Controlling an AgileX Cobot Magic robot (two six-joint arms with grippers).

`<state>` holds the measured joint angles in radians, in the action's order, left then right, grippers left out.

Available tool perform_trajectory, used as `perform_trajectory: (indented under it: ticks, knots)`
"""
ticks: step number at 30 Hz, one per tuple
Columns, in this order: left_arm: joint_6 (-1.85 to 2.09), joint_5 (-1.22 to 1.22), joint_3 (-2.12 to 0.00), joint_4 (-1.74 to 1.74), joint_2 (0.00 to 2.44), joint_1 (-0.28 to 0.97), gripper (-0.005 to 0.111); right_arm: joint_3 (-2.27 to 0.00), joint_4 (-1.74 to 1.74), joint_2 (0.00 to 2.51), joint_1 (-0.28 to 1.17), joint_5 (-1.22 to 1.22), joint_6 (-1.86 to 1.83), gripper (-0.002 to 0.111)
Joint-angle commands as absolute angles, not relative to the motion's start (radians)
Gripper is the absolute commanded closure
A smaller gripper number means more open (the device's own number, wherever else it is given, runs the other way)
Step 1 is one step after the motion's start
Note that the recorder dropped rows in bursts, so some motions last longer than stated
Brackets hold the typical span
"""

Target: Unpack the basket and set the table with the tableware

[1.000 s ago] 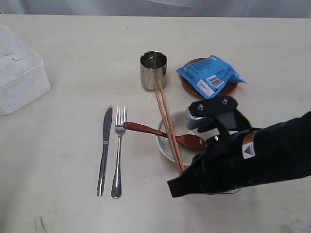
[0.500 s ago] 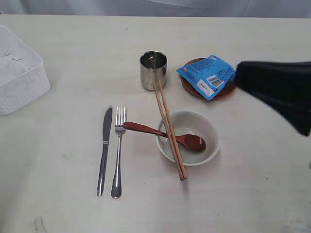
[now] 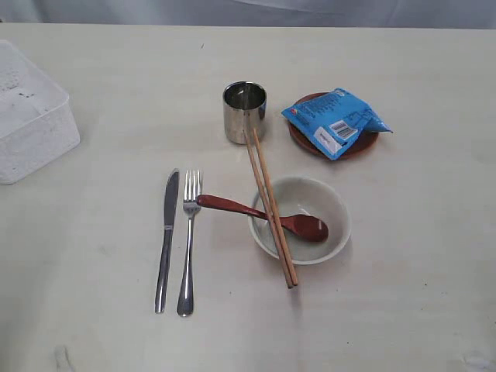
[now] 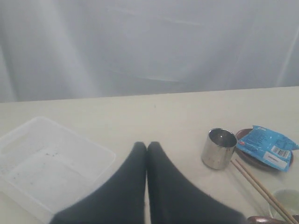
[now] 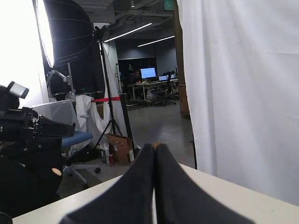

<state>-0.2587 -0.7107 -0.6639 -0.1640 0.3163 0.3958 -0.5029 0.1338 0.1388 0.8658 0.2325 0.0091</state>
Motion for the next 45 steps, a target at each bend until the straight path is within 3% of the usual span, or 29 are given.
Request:
perform_trajectory:
  ticks: [1, 45]
  knots:
    - [-0.266, -0.736, -0.659, -0.149, 0.312, 0.394, 0.106, -0.501, 0.122, 0.133, 0.866, 0.24, 0.0, 0.109]
    - [-0.266, -0.736, -0.659, -0.149, 0.312, 0.394, 0.106, -0.501, 0.129, 0.133, 0.866, 0.29, 0.012, 0.109]
